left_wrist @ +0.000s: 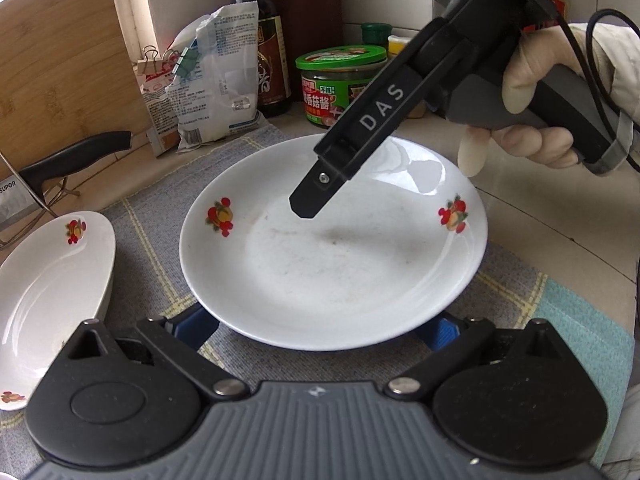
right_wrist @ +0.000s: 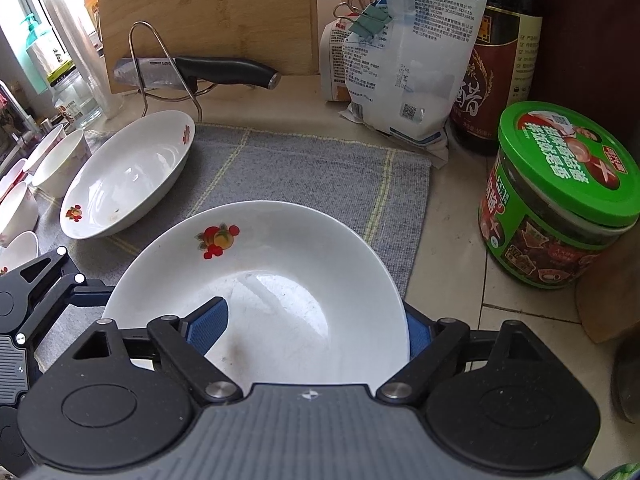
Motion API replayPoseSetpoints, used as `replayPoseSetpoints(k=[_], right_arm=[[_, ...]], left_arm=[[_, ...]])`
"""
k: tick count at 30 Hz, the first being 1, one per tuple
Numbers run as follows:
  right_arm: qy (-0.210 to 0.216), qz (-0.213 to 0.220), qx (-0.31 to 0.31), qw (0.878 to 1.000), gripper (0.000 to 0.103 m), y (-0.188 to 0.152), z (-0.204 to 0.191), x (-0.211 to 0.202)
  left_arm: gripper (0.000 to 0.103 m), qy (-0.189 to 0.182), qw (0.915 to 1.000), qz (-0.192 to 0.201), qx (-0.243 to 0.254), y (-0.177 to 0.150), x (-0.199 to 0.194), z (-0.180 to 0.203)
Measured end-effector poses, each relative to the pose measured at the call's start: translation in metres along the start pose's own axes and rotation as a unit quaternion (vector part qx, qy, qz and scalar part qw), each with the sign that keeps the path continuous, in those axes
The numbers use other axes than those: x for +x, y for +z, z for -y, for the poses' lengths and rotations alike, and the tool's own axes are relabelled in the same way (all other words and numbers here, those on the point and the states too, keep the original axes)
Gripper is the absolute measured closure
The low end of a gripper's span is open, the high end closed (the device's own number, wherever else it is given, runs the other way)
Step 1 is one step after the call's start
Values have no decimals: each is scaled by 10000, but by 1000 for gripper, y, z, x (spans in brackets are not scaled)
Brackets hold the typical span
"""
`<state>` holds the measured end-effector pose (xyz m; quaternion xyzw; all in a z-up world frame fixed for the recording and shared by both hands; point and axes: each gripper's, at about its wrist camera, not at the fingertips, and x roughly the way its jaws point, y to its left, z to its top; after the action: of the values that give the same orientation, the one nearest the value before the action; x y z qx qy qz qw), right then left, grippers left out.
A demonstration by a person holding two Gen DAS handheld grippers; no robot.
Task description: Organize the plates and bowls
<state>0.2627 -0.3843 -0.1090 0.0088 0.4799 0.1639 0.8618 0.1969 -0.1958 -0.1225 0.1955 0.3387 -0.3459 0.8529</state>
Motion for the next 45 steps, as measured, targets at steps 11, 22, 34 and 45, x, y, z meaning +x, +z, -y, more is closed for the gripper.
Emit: replayPoseSetpoints(k=[11,22,34,45], right_arm=[[-145,91,-62,9998,0,-7,-10,-10],[-580,418,-93,9974,0,-18,-34,-42],[-841,970,-118,9917,0,-34,-87,-80],[-897,1162,-65,9892,0,-69,-147,-89]], left_arm=[[1,102,9998,-24,-149,-3,-10,3],[1,238,9990,232,-287,-3,-45,9],[1,472,9946,556,-733,-29,-99,-2],[1,803,9862,647,-1296,-83,-159,-16]])
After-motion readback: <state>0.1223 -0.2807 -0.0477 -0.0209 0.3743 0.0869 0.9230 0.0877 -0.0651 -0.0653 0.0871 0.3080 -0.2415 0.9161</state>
